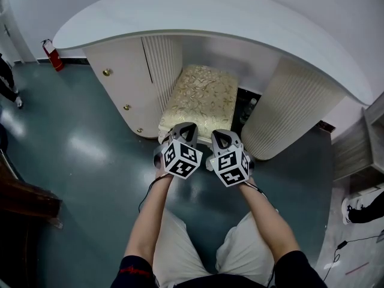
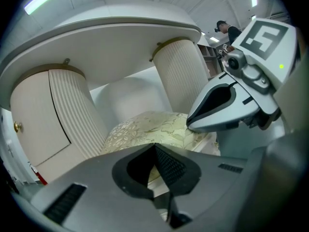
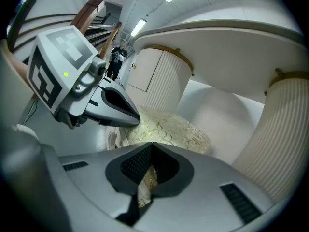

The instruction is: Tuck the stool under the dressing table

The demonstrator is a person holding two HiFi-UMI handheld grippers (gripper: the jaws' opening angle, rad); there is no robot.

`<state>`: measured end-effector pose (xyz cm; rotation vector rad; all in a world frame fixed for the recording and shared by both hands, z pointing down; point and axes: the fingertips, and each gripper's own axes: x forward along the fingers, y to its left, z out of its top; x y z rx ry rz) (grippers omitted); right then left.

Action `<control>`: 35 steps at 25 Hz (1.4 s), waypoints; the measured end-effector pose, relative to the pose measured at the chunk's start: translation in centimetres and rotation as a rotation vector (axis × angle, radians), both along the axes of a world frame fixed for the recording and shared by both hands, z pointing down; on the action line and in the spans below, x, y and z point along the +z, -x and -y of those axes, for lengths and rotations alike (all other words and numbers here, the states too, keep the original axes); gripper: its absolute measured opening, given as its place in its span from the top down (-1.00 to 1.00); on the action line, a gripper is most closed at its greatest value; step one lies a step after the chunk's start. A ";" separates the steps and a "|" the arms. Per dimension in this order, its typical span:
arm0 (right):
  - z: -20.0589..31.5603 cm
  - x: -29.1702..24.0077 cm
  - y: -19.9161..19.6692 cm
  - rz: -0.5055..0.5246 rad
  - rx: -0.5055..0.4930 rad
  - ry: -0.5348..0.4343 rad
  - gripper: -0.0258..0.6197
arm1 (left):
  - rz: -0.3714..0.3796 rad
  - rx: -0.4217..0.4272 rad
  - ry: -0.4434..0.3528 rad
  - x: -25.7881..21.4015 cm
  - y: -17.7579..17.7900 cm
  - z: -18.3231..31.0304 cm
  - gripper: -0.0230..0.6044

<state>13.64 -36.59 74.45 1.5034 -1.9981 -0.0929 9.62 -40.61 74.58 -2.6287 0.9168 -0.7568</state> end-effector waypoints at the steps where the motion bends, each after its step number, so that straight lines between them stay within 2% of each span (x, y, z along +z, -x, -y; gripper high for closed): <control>1: 0.2 0.0 -0.1 -0.002 -0.001 -0.002 0.88 | 0.000 0.000 0.007 0.0 -0.1 0.3 0.87; 7: 0.8 0.0 -0.5 -0.019 0.010 -0.012 0.88 | -0.013 0.015 0.032 0.0 -0.5 0.8 0.88; 13: 1.6 -0.4 -2.0 0.000 0.055 -0.018 0.88 | -0.022 0.031 0.016 -0.5 -1.9 1.2 0.87; 20: 2.3 -1.1 -2.8 0.010 0.065 -0.044 0.88 | -0.028 0.005 -0.001 -1.1 -2.6 1.9 0.88; 24: 2.6 -0.5 -2.2 -0.011 0.039 -0.038 0.88 | 0.010 -0.040 -0.018 -0.4 -2.1 2.8 0.88; 26: 3.0 -0.3 -2.0 -0.029 0.038 -0.048 0.88 | 0.000 -0.050 -0.024 -0.2 -2.1 3.0 0.87; 35: 3.8 -0.2 -2.3 0.010 0.041 -0.062 0.88 | -0.050 -0.047 -0.007 -0.2 -2.3 3.8 0.88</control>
